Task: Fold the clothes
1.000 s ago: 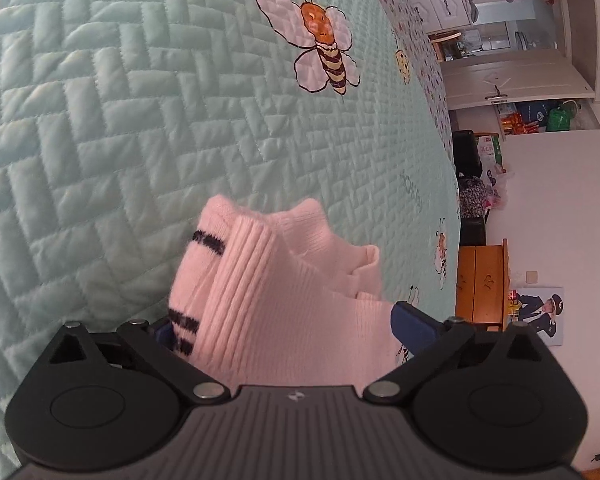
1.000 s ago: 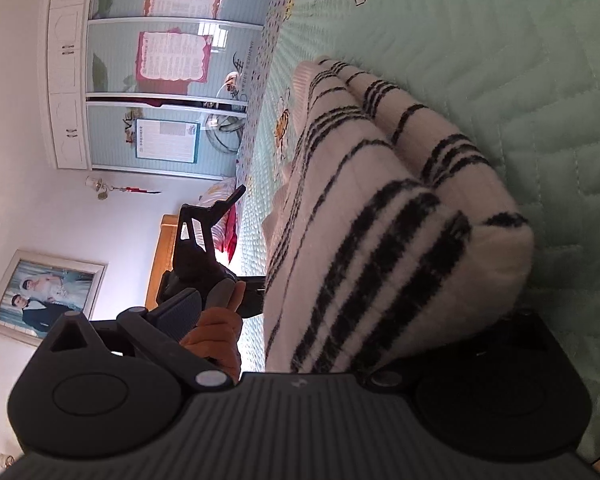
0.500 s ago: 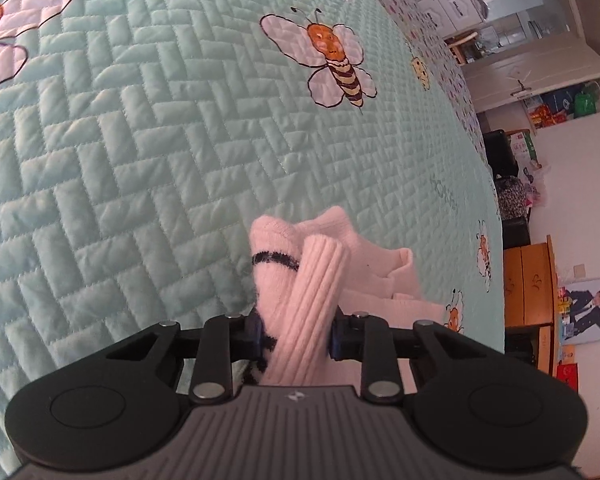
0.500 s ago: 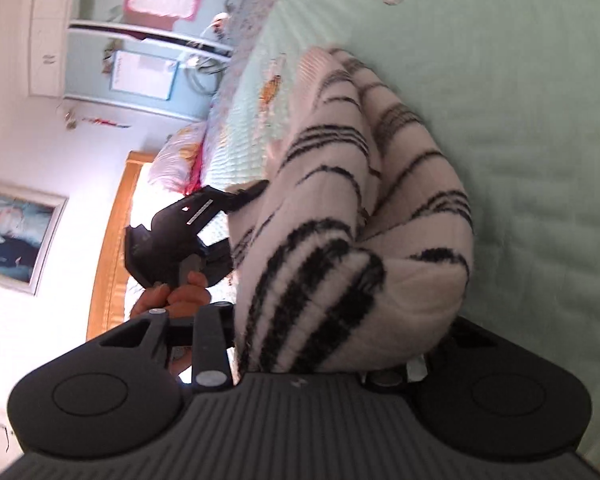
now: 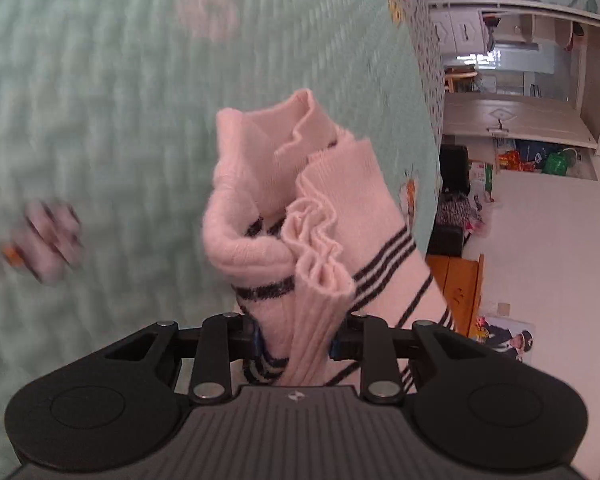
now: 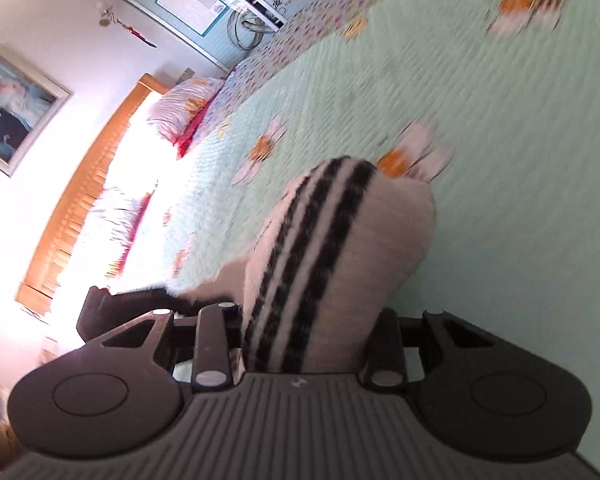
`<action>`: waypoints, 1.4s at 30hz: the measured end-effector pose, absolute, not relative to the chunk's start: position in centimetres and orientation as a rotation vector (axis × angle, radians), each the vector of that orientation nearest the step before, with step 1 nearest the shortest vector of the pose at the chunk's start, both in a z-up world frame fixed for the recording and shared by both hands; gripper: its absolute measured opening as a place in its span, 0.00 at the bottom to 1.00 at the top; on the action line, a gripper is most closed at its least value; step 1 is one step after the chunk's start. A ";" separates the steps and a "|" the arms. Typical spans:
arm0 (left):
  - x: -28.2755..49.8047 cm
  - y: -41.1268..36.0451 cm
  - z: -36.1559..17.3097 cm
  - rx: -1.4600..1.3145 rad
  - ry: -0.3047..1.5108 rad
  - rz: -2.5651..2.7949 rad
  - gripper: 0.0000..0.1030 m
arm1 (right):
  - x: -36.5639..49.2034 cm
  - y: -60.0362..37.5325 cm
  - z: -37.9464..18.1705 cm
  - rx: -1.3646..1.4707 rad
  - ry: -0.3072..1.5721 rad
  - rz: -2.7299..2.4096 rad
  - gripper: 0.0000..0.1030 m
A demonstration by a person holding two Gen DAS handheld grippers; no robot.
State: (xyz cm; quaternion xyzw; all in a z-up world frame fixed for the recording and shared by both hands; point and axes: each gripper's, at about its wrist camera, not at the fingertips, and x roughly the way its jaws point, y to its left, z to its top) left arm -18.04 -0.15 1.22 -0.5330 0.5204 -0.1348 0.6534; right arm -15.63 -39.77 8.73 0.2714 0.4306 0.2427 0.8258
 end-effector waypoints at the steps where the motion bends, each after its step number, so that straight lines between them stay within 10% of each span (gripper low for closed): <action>1: -18.2 -3.5 1.2 -1.198 1.197 -0.340 0.27 | -15.5 -42.5 9.6 0.545 0.916 0.488 0.35; 11: -19.2 -32.7 1.3 -1.003 1.267 -0.630 0.38 | -14.3 -65.2 9.7 0.252 1.022 0.133 0.36; 16: -20.0 -30.7 0.8 -0.859 1.226 -0.655 0.43 | -13.7 -70.0 4.5 0.326 0.990 -0.042 0.65; 25: -20.5 -26.5 4.9 -0.554 1.077 -0.720 0.45 | -21.3 -70.9 8.7 0.633 0.604 -0.186 0.65; 32: -17.9 -34.7 6.6 -0.346 0.998 -0.826 0.68 | -28.4 -69.7 3.6 1.039 0.489 -0.082 0.67; 34: -17.1 -37.0 4.4 -0.274 1.071 -0.813 0.68 | -28.6 -70.0 0.5 1.034 0.533 -0.125 0.49; 36: -16.5 -38.4 2.2 -0.230 1.124 -0.818 0.67 | -28.8 -70.7 -1.3 1.018 0.537 -0.173 0.00; 39: -17.0 -38.6 2.2 -0.184 1.088 -0.831 0.69 | -29.1 -71.7 -1.8 1.094 0.530 -0.165 0.00; 41: -16.9 -38.4 2.3 -0.177 1.080 -0.843 0.69 | -29.4 -71.2 -0.1 1.041 0.502 -0.145 0.12; 42: -16.8 -38.1 2.4 -0.187 1.078 -0.850 0.69 | -29.8 -70.8 0.8 1.023 0.461 -0.142 0.35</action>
